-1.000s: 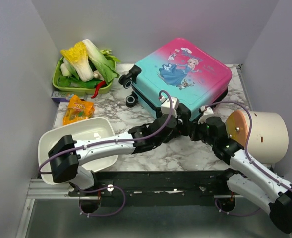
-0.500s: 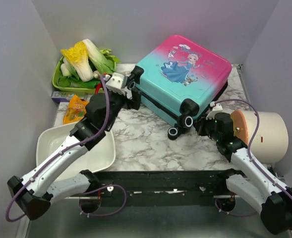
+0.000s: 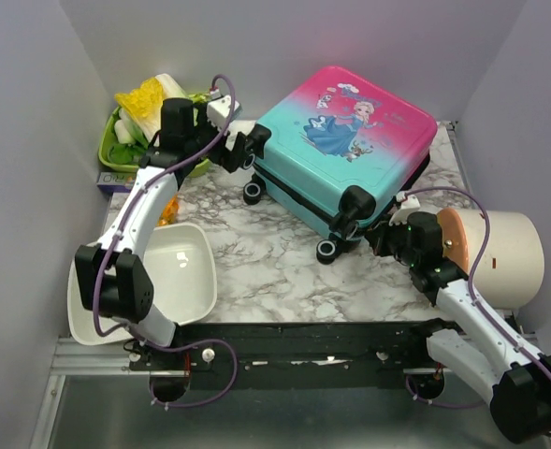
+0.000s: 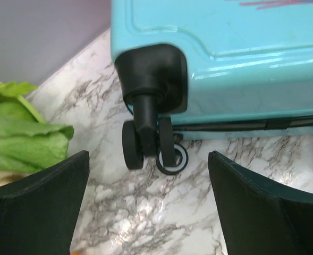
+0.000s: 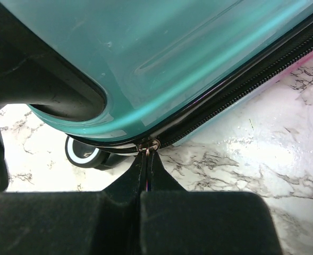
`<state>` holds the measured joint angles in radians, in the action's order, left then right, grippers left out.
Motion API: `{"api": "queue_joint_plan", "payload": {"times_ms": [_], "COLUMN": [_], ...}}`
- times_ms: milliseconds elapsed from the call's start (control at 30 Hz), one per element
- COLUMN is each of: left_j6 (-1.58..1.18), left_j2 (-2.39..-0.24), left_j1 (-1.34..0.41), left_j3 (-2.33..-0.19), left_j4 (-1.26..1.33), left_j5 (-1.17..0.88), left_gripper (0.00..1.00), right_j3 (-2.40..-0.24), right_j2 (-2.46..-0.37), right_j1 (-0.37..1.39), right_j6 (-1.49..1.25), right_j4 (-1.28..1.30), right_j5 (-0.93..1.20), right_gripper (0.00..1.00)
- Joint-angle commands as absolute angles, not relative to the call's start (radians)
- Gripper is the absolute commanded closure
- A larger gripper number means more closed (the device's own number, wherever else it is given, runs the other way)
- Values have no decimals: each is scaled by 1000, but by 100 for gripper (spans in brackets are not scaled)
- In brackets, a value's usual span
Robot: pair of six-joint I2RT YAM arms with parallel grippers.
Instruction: Open, take out, and arrange the luggage
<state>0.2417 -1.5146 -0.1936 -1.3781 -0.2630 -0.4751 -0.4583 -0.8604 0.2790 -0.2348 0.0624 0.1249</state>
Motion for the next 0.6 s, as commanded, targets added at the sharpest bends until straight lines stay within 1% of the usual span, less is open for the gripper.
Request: {"api": "queue_joint_plan", "payload": {"times_ms": [0,33,167,400,567], "left_j6": [356,360,353,364,325], "left_j2": [-1656,-1683,-1817,-1934,-1989], "left_j1": [-190,-192,-193,-238,-256], "left_j3": [-1601,-1655,-1749,-1798,-1830], "left_j4": [-504,-529,-610,-643,-617], "left_j5": [-643,-621,-586,-535,-414], "left_gripper": [1,1,1,1,1], "right_j3": [-491,-488,-482,-480,-474], "right_j2": [-816,-818,-816,-824,-810], "right_j1": [268,270,268,270,270], "right_j6": [-222,-224,-229,-230,-230], "right_j4": [-153,-153,-152,-152,-150], "right_j5": [153,156,160,175,178], "right_gripper": [99,99,99,99,99]}}
